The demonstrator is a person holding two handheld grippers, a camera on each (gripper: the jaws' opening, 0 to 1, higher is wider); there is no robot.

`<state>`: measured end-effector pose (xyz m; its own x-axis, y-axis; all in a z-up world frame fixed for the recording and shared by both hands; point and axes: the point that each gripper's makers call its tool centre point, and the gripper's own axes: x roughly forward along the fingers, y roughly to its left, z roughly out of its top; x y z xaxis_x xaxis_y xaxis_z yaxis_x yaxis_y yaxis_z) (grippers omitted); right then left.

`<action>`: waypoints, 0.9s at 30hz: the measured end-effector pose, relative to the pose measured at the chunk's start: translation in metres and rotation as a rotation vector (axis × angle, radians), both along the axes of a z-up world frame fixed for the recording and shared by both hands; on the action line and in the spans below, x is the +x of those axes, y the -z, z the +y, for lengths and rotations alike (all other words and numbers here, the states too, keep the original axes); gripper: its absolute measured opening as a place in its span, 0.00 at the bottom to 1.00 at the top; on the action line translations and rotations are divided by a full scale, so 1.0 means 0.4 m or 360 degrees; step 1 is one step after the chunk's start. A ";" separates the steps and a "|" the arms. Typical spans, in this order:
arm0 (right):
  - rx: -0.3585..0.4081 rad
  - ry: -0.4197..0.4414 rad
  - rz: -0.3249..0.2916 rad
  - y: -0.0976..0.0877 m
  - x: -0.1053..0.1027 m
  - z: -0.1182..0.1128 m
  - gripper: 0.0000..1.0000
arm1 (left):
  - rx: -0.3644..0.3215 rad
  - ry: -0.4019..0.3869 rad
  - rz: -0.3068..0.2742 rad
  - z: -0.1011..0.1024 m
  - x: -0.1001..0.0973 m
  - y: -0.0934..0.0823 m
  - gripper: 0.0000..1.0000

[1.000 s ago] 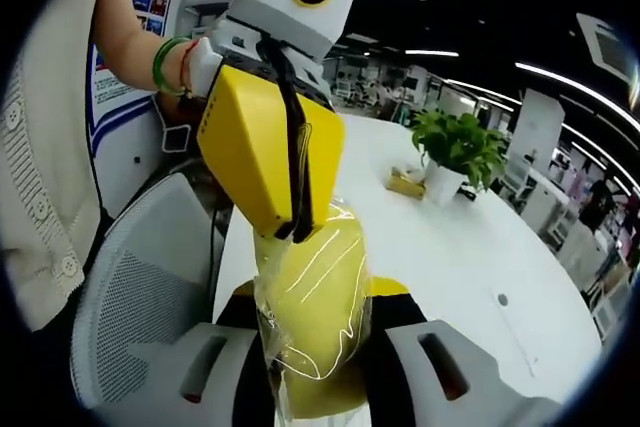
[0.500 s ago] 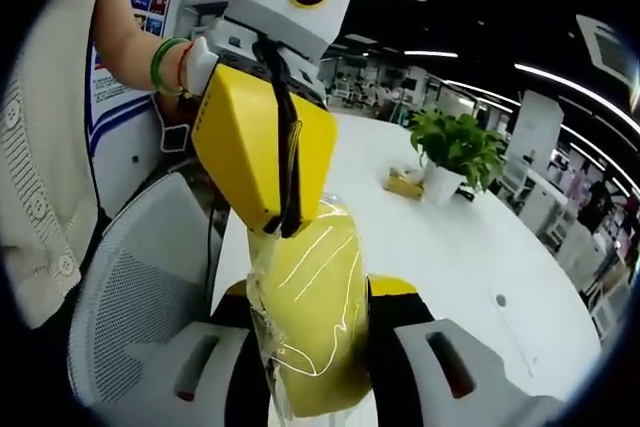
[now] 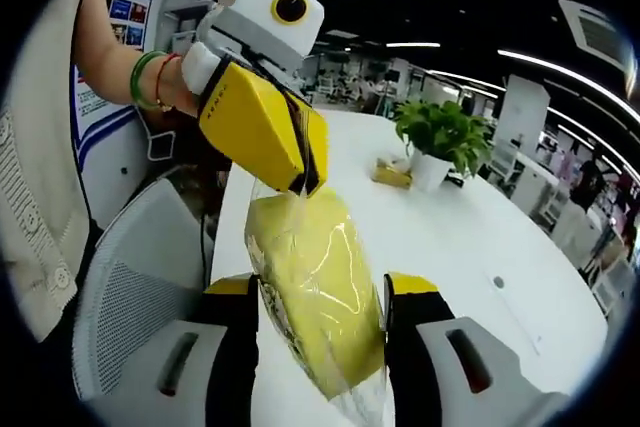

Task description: Compare the silicone blocks by pressing each to a similar depth, holding the contact briefly, and releasing to observe deformation and rebound differences across the visible hardness samples.

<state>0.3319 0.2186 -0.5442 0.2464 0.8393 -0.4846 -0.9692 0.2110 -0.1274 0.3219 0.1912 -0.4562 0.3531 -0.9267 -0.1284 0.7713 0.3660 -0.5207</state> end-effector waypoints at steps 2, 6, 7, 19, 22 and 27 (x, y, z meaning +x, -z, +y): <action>0.0005 0.0050 0.0019 0.002 0.006 -0.009 0.51 | -0.0016 -0.0010 0.0017 0.004 0.004 0.004 0.00; 0.0066 0.0158 0.0049 -0.005 0.007 -0.035 0.61 | -0.0038 -0.0056 0.0034 0.006 0.012 0.012 0.00; 0.0100 0.0201 0.0085 -0.009 0.004 -0.042 0.62 | -0.0042 -0.0067 0.0040 0.006 0.014 0.016 0.00; 0.0460 0.0614 0.0127 -0.044 -0.039 -0.184 0.79 | -0.0142 -0.0165 0.0191 0.016 0.023 0.068 0.00; 0.0597 0.0715 0.0119 -0.054 -0.050 -0.223 0.84 | -0.0137 -0.0193 0.0209 0.028 0.031 0.080 0.00; 0.0829 0.0866 0.0194 -0.068 -0.078 -0.269 0.88 | -0.0119 -0.0231 0.0224 0.050 0.045 0.098 0.00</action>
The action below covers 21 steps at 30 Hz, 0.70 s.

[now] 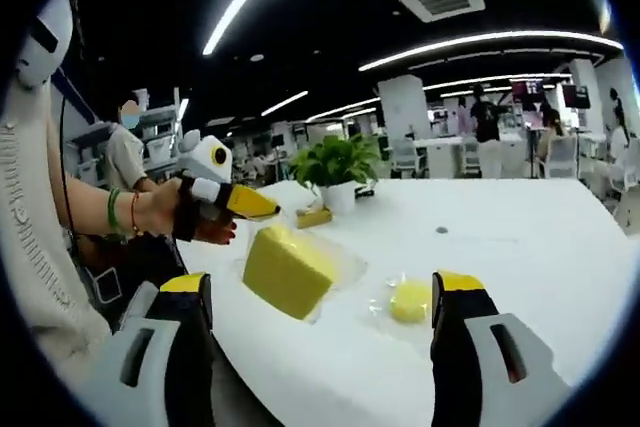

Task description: Compare the silicone blocks by pressing each to a similar depth, holding the contact briefly, and releasing to observe deformation and rebound differences across the visible hardness samples.

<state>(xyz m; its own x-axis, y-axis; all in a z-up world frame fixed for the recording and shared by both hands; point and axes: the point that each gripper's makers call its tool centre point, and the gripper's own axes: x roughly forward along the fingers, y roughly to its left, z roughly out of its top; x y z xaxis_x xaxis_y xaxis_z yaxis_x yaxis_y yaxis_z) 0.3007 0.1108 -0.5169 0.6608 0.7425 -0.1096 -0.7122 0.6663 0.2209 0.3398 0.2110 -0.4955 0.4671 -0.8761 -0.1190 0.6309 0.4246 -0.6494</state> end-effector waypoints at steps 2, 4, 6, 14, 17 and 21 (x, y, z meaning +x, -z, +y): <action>0.0017 0.0037 -0.0034 -0.001 -0.011 -0.013 0.90 | 0.0006 -0.0020 0.0002 0.009 0.008 0.007 0.00; 0.0062 0.0066 -0.0040 -0.003 -0.022 -0.022 0.91 | 0.0010 -0.0041 0.0007 0.018 0.017 0.015 0.00; 0.0122 0.0080 -0.0062 -0.013 -0.033 -0.024 0.92 | 0.0014 -0.0059 0.0016 0.029 0.027 0.024 0.00; 0.0215 0.0181 -0.0059 -0.012 -0.067 -0.055 0.96 | 0.0057 -0.0188 0.0060 0.098 0.092 0.070 0.00; 0.0175 0.0213 -0.0009 0.013 -0.073 -0.066 0.96 | 0.0073 -0.0246 0.0071 0.124 0.123 0.093 0.00; 0.0123 0.0239 0.0043 0.032 -0.076 -0.073 0.96 | 0.0127 -0.0310 0.0110 0.159 0.165 0.144 0.00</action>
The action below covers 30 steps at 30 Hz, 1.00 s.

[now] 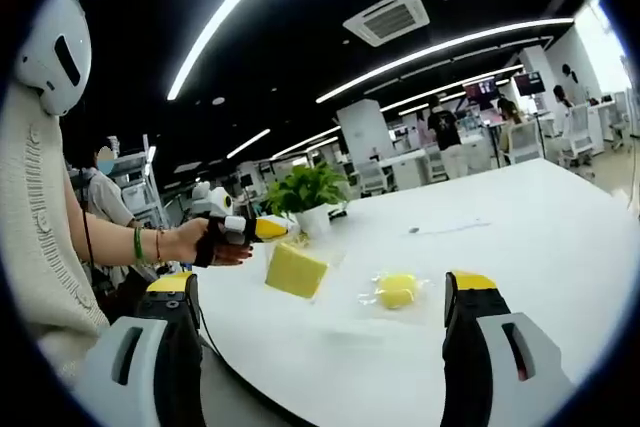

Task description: Compare the silicone blocks by pressing each to a similar depth, holding the contact briefly, and releasing to observe deformation and rebound differences across the visible hardness samples.

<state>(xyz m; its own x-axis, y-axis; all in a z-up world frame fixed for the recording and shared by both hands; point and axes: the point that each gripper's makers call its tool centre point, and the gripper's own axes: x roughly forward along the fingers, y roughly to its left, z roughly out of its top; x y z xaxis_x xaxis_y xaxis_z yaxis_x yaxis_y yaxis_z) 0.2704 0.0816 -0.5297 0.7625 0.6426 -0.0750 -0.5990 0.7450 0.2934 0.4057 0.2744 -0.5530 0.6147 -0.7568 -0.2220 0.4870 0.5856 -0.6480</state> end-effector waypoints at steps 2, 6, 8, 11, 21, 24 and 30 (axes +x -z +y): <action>0.0009 0.0031 -0.0029 -0.011 0.004 -0.006 0.95 | 0.0034 -0.0016 0.0017 0.016 0.018 0.030 0.00; 0.0024 0.0058 -0.0047 -0.026 0.016 -0.012 0.95 | 0.0065 -0.0036 0.0078 0.041 0.048 0.084 0.00; -0.0027 0.0055 -0.0015 -0.012 0.021 -0.013 0.94 | 0.0069 -0.0034 0.0101 0.049 0.061 0.103 0.00; -0.0071 0.0044 0.0043 0.008 0.024 -0.009 0.93 | 0.0050 -0.0026 0.0127 0.058 0.073 0.117 0.00; -0.0120 0.0065 0.0143 0.035 0.032 -0.006 0.91 | -0.0004 -0.0121 0.0113 0.119 0.164 0.130 0.00; -0.0139 0.0051 0.0183 0.055 0.029 -0.004 0.91 | -0.0013 -0.0165 0.0127 0.143 0.194 0.149 0.00; -0.0163 0.0056 0.0237 0.072 0.028 0.000 0.91 | 0.0021 -0.0272 0.0170 0.197 0.253 0.202 0.00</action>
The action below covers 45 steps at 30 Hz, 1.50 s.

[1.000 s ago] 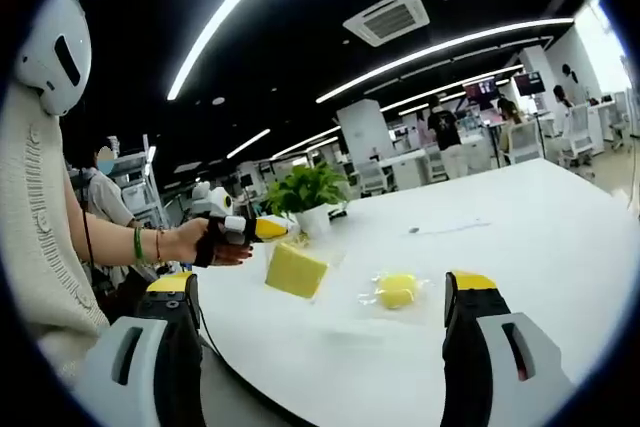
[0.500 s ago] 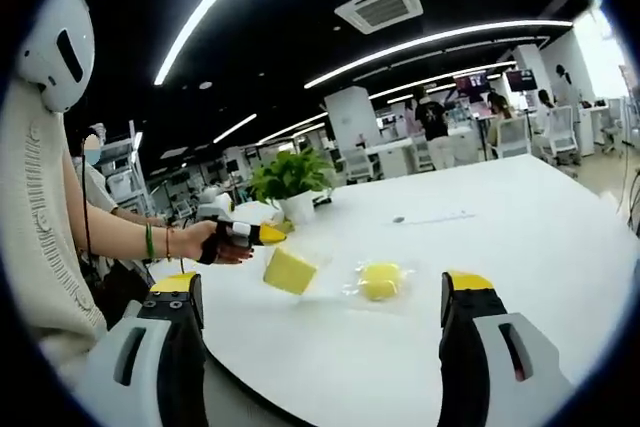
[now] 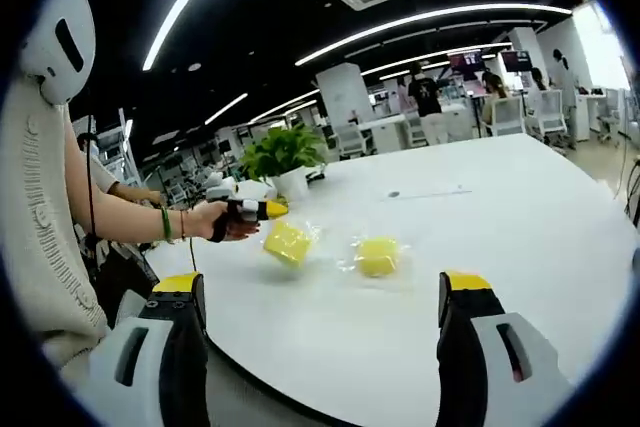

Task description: Compare the silicone blocks by pressing each to a similar depth, holding the contact briefly, and releasing to observe deformation and rebound differences across the visible hardness samples.

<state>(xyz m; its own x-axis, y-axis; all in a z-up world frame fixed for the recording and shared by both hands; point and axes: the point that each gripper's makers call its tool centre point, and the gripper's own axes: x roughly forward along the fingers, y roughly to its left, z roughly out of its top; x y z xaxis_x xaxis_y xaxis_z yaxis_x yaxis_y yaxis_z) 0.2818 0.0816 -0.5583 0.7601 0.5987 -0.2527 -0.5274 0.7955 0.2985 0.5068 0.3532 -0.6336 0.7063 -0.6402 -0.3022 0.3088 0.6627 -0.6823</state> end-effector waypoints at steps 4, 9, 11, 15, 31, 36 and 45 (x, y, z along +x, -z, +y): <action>-0.0022 0.0008 0.0056 0.020 0.006 -0.002 0.91 | 0.0043 -0.0037 0.0059 0.047 0.047 0.064 0.00; -0.0065 -0.0026 0.0109 0.039 0.011 0.007 0.89 | 0.0121 -0.0024 0.0128 0.066 0.060 0.131 0.00; -0.0072 -0.0035 0.0113 0.041 0.017 0.010 0.88 | 0.0139 -0.0016 0.0134 0.069 0.062 0.148 0.00; -0.0087 -0.0044 0.0118 0.048 0.028 0.015 0.87 | 0.0124 -0.0012 0.0138 0.071 0.067 0.161 0.00; -0.0116 -0.0111 0.0156 0.075 0.030 0.032 0.83 | 0.0584 0.0211 -0.0186 0.070 0.049 0.190 0.00; -0.0133 -0.0153 0.0200 0.084 0.018 0.039 0.78 | 0.0845 0.0202 -0.0307 0.089 0.054 0.174 0.18; -0.0176 -0.0237 0.0142 0.070 0.011 0.064 0.77 | 0.1250 0.0283 -0.0530 0.104 0.015 0.112 0.38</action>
<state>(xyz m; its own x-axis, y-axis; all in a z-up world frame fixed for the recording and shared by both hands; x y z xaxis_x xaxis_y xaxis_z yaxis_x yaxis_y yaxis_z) 0.2861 0.1073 -0.5863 0.6368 0.6678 -0.3855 -0.6172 0.7411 0.2642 0.5128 0.3947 -0.6783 0.7459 -0.4424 -0.4979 0.5546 0.8265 0.0964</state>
